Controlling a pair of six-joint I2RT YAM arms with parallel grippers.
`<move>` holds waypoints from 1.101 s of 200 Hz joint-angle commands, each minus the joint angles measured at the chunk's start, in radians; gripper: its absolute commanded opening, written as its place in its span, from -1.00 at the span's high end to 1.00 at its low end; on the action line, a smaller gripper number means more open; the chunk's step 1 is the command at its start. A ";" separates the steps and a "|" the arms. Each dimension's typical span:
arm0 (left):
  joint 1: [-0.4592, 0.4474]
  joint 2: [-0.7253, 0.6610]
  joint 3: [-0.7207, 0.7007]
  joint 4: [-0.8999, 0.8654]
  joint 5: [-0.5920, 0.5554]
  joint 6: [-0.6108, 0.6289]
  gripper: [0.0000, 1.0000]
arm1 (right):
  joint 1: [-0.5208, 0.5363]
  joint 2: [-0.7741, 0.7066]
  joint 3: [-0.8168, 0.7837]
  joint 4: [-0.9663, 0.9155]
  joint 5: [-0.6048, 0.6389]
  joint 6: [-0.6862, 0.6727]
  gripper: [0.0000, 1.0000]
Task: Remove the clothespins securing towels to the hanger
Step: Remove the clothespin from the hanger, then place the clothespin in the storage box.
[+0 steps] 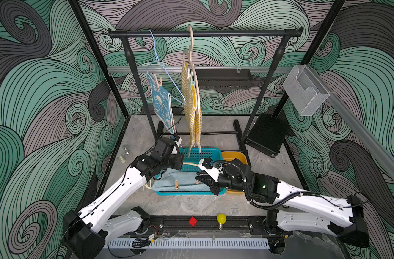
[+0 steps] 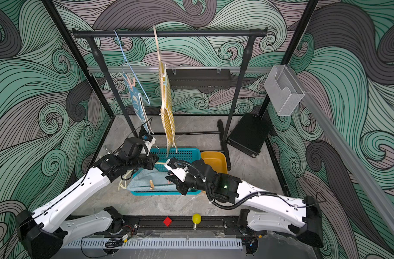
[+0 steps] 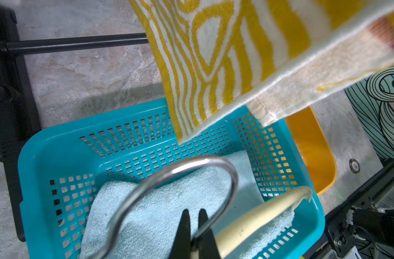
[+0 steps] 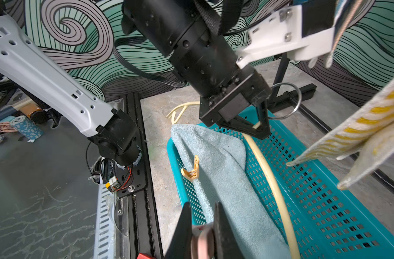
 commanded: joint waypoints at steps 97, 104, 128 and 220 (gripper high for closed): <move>-0.011 -0.014 0.032 -0.033 -0.043 0.029 1.00 | -0.117 -0.201 -0.055 -0.177 0.234 0.259 1.00; -0.009 -0.019 0.031 -0.034 -0.049 0.030 1.00 | -0.128 -0.209 -0.058 -0.186 0.237 0.265 1.00; -0.010 -0.024 0.027 -0.024 -0.039 0.024 1.00 | -0.164 -0.247 -0.090 -0.188 0.260 0.288 1.00; -0.012 -0.018 0.003 0.014 -0.034 -0.001 1.00 | -0.451 -0.136 -0.087 -0.268 0.269 0.372 1.00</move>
